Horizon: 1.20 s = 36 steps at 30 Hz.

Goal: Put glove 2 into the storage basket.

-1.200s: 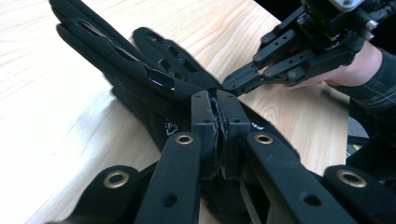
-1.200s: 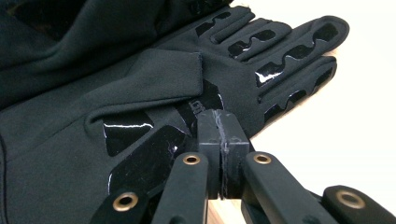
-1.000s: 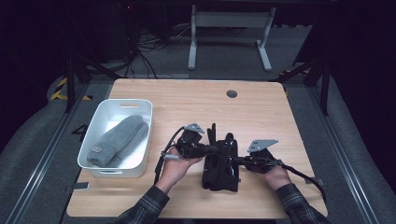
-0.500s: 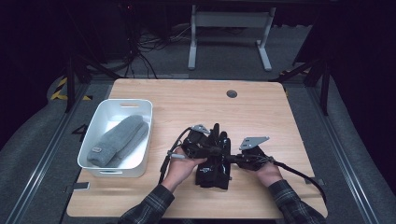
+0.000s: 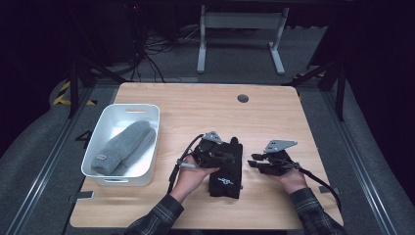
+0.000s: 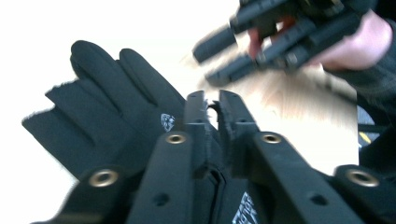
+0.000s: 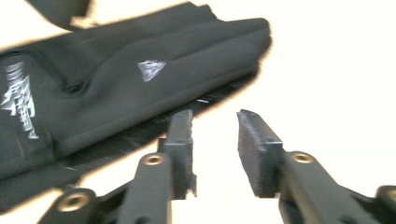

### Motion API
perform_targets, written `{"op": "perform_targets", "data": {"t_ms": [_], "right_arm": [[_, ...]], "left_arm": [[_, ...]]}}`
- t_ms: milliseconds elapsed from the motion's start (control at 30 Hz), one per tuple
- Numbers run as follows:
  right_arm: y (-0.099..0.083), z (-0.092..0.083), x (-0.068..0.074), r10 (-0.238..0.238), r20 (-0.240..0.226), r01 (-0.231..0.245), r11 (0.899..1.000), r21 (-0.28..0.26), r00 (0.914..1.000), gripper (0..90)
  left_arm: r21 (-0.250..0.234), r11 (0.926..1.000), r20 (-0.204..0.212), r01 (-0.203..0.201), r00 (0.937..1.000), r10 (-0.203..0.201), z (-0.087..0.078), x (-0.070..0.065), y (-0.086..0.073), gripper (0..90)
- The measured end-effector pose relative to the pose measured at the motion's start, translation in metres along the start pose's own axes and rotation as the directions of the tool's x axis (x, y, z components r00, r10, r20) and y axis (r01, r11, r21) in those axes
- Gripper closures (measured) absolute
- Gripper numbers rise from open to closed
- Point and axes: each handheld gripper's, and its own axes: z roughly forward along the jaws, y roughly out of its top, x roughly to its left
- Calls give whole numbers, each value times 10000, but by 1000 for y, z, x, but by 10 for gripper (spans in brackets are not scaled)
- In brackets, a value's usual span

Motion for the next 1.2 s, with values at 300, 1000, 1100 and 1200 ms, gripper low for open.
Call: {"op": "perform_targets", "data": {"t_ms": [300, 1000, 1100, 1200], "right_arm": [[-22, -10, -23, 357, 1286, -410, 9984, 392, 9911, 353], [-33, -2, -34, 800, 1437, -818, 9966, 67, 9864, 171], [-33, -1, -34, 807, 1450, -827, 9965, 82, 9861, 162], [-33, -1, -34, 794, 1436, -815, 9966, 89, 9864, 159]], "left_arm": [[748, 9962, 355, -449, 9985, 423, 20, -19, -7, 894], [2411, 9659, -330, -944, 9939, 1053, 33, -25, -25, 896], [2451, 9656, -481, -868, 9937, 1016, 24, -22, -30, 896], [2472, 9660, -653, -755, 9934, 944, 17, -20, -34, 896]]}}
